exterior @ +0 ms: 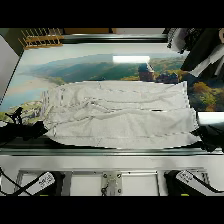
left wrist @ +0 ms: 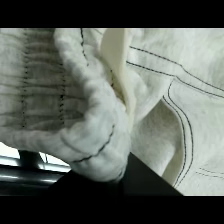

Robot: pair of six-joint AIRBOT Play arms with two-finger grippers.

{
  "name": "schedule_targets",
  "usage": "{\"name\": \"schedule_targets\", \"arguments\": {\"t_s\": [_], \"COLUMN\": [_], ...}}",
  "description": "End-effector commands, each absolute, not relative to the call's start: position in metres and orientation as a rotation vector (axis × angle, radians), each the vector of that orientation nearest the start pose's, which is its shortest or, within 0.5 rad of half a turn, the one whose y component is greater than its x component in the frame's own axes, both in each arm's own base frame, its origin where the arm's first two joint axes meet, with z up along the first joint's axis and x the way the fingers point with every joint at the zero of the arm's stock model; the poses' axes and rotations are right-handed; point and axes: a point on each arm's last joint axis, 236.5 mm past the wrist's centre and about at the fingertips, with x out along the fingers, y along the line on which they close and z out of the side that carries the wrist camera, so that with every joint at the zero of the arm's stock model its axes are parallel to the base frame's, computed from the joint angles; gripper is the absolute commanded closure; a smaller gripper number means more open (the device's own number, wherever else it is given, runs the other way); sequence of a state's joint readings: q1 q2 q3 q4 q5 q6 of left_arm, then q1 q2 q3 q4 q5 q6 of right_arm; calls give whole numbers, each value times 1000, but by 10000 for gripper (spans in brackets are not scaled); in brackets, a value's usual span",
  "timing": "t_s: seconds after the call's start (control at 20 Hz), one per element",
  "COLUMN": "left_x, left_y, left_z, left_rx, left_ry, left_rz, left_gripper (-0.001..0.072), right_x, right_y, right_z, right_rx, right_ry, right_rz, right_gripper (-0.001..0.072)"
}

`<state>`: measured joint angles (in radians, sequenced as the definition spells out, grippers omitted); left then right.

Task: Fold the clothes and pants, and hang the long-sleeved shirts on hangers.

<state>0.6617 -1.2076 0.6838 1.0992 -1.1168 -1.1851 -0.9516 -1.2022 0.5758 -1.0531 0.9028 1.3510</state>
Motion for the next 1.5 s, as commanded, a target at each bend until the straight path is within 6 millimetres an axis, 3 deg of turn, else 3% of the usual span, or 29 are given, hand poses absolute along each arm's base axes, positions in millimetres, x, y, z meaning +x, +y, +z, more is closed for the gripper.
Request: {"name": "schedule_targets", "arguments": {"t_s": [0.0,0.1,0.15,0.25,0.4,0.55,0.65,0.8,0.95,1.1,1.25,1.45], "left_x": [259,259,259,259,262,256,254,257,266,287,318,356], "left_y": [79,79,79,81,94,111,111,113,115,113,112,129], "left_z": [-91,-91,-91,-89,-64,-22,4,37,54,52,38,19], "left_rx": [-685,-685,-685,-677,-591,-449,-402,-394,-398,-407,-424,-508], "left_ry": [1363,1363,1363,1364,1368,1336,1289,1215,1216,1265,1318,1370], "left_rz": [74,74,74,73,64,95,105,146,140,99,69,104], "left_gripper": [679,679,680,680,680,680,680,680,680,680,680,680], "right_x": [247,252,255,258,256,221,198,197,222,266,324,406], "right_y": [-145,-134,-131,-128,-141,-151,-155,-157,-166,-166,-166,-153], "right_z": [-117,-117,-117,-108,-65,-22,-6,9,29,45,47,35], "right_rx": [979,947,933,887,749,564,518,509,503,460,447,422], "right_ry": [1141,1161,1166,1171,1180,1288,1337,1325,1280,1264,1276,1309], "right_rz": [-468,-430,-415,-370,-340,-362,-420,-437,-448,-401,-378,-312], "right_gripper": [166,362,364,681,684,684,684,685,685,685,685,685]}}
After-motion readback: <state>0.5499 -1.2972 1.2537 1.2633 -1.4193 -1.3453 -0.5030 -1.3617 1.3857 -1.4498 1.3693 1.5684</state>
